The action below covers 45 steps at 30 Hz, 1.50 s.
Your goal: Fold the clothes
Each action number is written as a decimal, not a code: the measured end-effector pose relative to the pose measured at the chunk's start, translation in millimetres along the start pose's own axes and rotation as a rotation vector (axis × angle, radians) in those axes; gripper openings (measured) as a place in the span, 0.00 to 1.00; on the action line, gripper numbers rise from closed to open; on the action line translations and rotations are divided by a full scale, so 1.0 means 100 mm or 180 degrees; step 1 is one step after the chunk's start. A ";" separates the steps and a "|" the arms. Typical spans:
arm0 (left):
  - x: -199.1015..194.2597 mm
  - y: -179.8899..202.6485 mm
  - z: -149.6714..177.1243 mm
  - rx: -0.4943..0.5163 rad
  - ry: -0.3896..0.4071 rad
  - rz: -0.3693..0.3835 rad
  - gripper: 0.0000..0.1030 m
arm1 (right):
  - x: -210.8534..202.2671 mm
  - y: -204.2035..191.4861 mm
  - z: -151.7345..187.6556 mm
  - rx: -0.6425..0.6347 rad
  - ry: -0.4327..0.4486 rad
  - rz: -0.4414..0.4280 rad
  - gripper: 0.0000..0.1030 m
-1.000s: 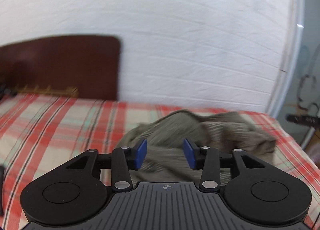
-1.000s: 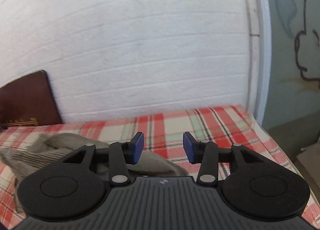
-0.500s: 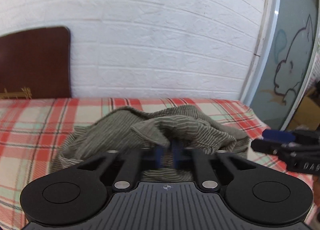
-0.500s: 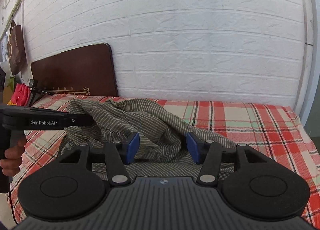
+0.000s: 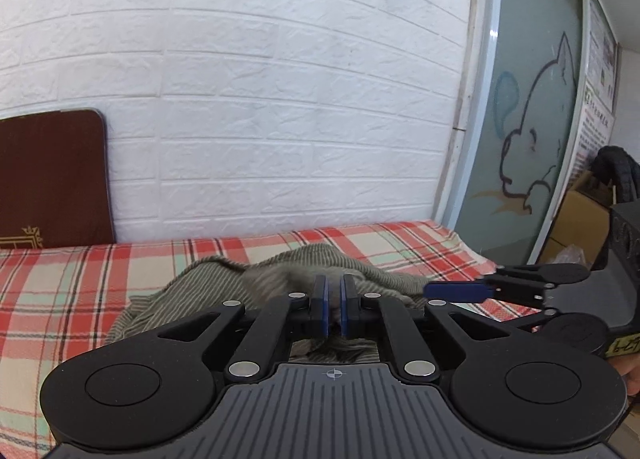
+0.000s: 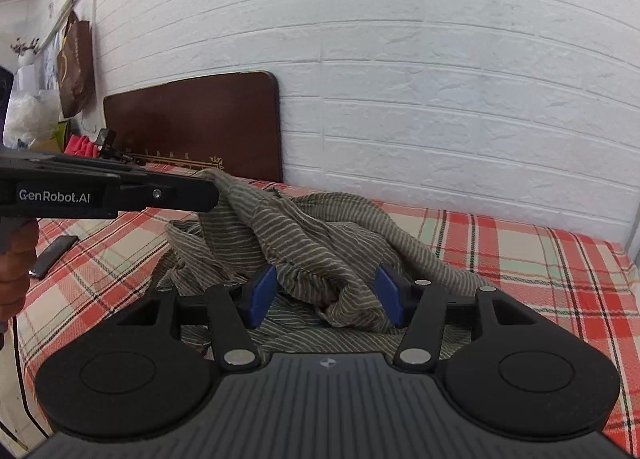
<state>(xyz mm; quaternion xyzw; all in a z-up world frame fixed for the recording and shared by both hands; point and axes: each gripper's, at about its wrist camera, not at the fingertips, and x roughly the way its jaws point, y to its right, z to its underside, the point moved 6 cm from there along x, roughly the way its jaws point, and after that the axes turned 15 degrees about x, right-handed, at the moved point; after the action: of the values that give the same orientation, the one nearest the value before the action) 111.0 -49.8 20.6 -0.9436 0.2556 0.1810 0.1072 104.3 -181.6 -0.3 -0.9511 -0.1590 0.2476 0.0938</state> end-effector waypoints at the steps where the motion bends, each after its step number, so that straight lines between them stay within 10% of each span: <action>1: 0.00 0.00 0.01 -0.0008 -0.0011 0.0000 0.02 | 0.04 -0.03 -0.01 -0.0061 -0.0004 0.0000 0.59; 7: -0.08 -0.13 0.08 -0.0058 -0.0041 -0.0153 0.08 | 0.28 -0.23 -0.05 -0.0430 -0.0024 0.0034 0.60; 15: -0.32 -0.48 0.40 -0.0230 -0.0137 -0.0644 0.64 | 0.41 -0.53 0.00 -0.0887 0.0096 0.0067 0.61; 18: -0.25 -0.59 0.61 -0.0494 -0.0344 -0.0652 0.71 | 0.49 -0.50 -0.03 -0.0825 -0.0037 0.0093 0.05; 27: 0.04 -0.67 0.68 -0.0618 -0.0479 -0.0626 0.83 | -0.17 0.09 -0.71 0.0355 0.0655 0.0101 0.05; 40: 0.58 -0.83 0.97 -0.1276 -0.0922 -0.0552 0.81 | -0.44 0.51 -0.75 0.0704 0.0862 0.0215 0.05; 45: 0.66 -0.91 0.96 -0.1298 -0.1040 -0.0665 0.13 | -0.47 0.51 -0.69 0.0746 0.0838 0.0232 0.05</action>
<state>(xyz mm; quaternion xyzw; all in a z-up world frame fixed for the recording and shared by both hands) 184.1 26.6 -82.6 -0.9252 0.0945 0.3664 -0.0271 112.8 -252.2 66.2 -0.9630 -0.0808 0.1410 0.2150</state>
